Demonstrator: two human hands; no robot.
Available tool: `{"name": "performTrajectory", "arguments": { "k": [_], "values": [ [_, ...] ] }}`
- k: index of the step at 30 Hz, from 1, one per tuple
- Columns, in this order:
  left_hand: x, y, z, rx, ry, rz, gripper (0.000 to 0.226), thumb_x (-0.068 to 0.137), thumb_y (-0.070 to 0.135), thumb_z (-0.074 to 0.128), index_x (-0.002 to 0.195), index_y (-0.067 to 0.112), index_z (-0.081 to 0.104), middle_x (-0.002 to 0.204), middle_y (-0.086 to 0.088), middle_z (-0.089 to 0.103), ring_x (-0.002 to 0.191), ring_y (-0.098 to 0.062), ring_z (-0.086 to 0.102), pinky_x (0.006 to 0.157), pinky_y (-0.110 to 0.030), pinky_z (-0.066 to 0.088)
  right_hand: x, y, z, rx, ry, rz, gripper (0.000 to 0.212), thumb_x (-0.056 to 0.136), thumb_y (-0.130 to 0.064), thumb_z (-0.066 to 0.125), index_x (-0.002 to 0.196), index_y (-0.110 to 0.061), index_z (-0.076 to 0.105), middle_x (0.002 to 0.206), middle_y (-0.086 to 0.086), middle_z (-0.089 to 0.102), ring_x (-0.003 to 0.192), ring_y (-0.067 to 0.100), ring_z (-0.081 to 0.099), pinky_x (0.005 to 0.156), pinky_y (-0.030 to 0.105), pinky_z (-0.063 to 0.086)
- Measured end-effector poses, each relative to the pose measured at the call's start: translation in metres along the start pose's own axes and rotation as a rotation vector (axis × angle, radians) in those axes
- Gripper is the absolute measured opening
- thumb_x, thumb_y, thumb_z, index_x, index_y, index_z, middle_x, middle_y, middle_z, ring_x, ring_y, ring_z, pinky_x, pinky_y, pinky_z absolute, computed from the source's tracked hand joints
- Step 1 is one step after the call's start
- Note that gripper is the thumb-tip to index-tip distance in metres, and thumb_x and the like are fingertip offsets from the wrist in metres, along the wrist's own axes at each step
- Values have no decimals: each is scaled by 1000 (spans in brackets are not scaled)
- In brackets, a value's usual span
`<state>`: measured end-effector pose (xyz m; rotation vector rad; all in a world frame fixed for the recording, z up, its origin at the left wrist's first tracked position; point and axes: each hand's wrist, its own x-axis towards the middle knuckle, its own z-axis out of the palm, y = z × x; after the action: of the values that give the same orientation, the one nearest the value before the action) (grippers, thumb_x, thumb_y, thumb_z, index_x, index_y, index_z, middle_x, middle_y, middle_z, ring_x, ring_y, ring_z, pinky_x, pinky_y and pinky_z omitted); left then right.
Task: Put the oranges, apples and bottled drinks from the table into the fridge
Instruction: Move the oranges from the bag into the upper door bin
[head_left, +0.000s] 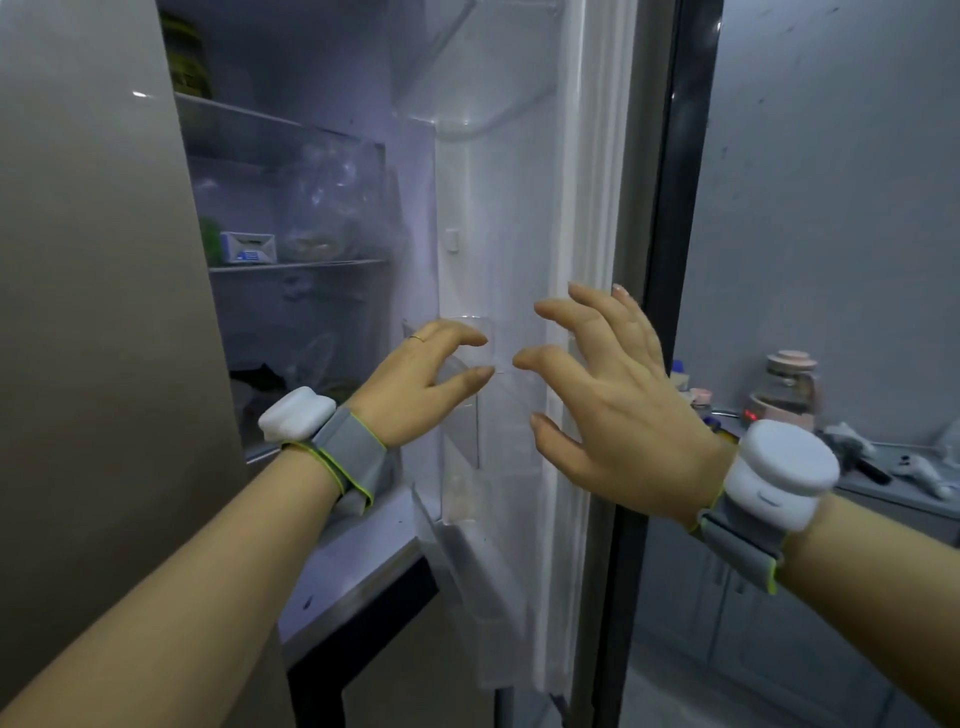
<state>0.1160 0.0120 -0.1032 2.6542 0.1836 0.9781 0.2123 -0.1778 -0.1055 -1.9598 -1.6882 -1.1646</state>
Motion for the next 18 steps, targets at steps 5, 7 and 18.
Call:
{"name": "performTrajectory", "arguments": {
  "k": [5,7,18],
  "values": [
    [3,-1,18,9,-50,-1,48,85,36,36,129,18,48,140,-2,44,132,-16,37,103,-17,22,-12,6,14,25,-70,58,51,79,-36,52,124,-14,50,136,13,48,135,35,32,114,45,10],
    [8,-2,23,16,-72,6,50,85,35,36,132,18,45,144,-4,40,135,-18,34,107,-21,21,-17,7,20,1,-148,94,58,78,-38,53,130,-13,46,134,12,49,132,35,35,113,44,11],
    [42,3,52,78,-169,199,57,80,30,50,134,17,42,138,-11,43,130,-31,36,108,-34,26,-23,16,17,90,-211,456,69,81,-34,63,139,-14,33,142,7,38,130,25,35,108,35,27]
  ]
}}
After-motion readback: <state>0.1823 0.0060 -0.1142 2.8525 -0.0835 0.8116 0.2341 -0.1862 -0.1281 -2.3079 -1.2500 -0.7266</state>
